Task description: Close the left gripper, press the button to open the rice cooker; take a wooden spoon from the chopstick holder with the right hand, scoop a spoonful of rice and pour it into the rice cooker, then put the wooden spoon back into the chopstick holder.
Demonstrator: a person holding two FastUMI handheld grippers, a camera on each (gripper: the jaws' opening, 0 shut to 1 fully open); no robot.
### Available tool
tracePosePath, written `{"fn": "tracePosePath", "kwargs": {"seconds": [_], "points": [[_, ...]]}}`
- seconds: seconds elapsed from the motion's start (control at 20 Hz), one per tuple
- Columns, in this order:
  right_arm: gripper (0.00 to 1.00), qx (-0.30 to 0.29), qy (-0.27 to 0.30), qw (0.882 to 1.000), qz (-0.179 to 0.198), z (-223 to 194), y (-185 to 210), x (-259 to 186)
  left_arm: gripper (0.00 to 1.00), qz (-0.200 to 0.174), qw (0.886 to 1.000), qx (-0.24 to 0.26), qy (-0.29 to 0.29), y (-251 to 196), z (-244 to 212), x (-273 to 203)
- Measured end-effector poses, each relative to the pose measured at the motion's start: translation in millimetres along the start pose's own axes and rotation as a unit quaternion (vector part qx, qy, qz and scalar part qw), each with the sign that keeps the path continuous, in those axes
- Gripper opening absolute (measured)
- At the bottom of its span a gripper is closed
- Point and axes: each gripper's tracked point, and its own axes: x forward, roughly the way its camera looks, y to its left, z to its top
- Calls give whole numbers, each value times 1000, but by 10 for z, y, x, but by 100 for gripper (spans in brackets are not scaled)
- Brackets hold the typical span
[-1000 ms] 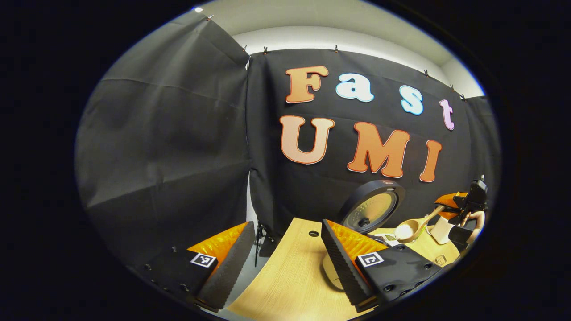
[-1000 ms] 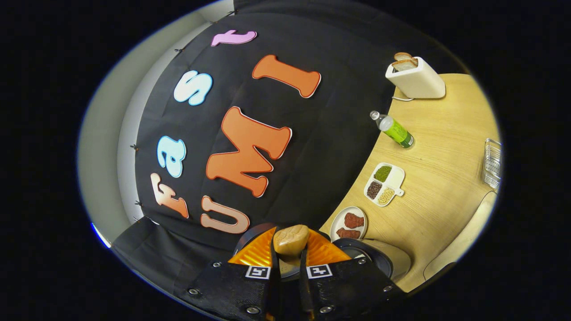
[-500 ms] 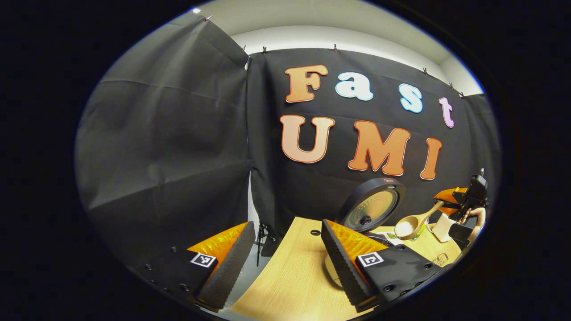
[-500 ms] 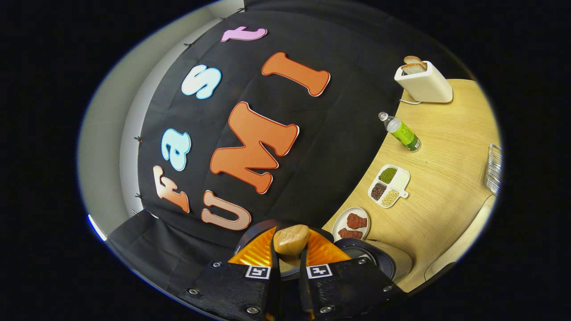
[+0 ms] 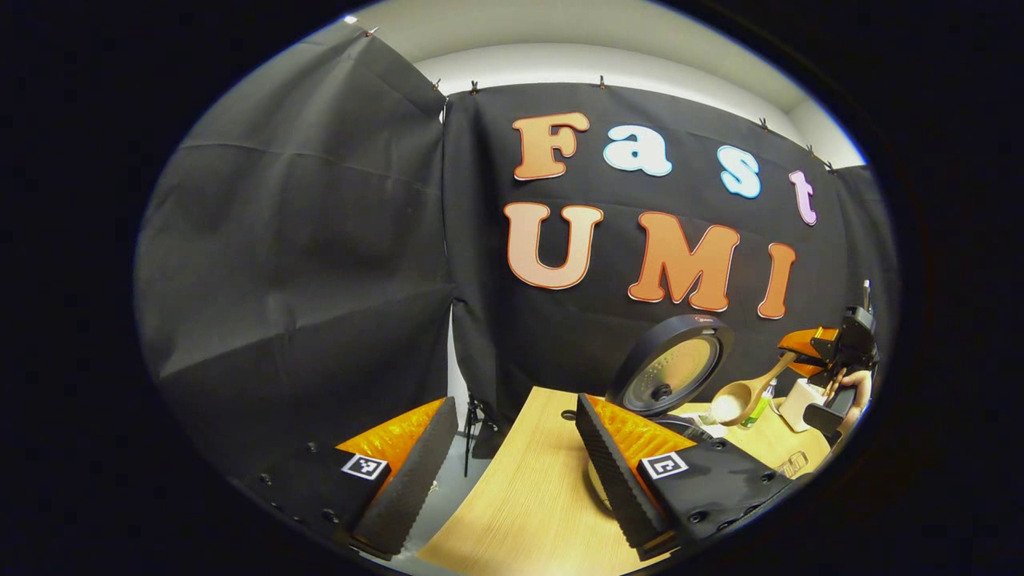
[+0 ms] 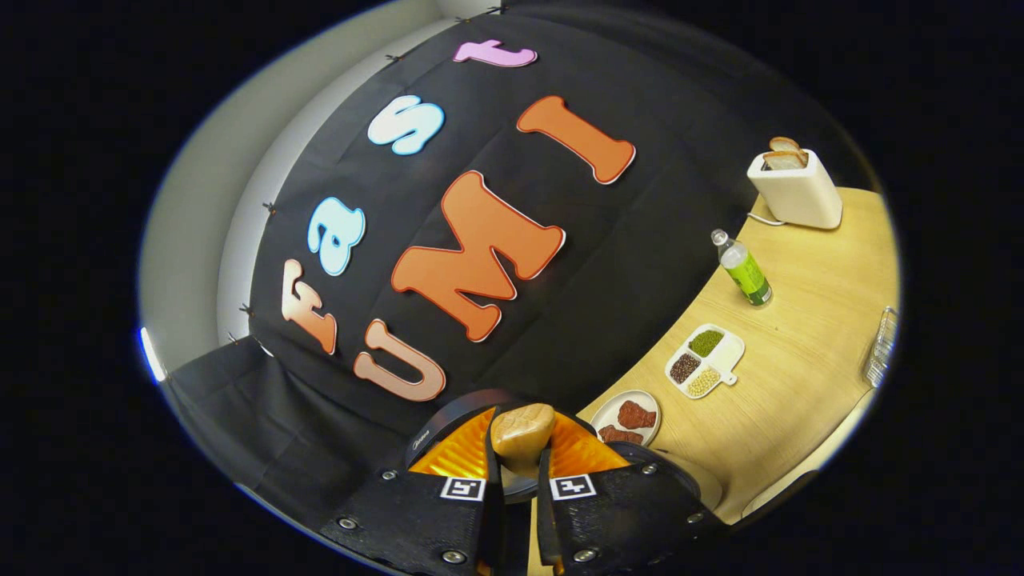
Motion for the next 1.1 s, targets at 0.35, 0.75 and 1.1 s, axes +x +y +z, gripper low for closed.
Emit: {"fn": "tracePosePath", "kwargs": {"seconds": [0.35,0.75,1.1], "points": [[15,-59,1,998,6,-74,91,37,98,1,1000,-2,3,-24,-37,55],[15,-103,1,995,10,-132,126,63,98,2,1000,-6,2,-53,-23,76],[15,-155,1,988,15,-213,175,46,98,2,1000,-2,7,-53,-63,73]]}}
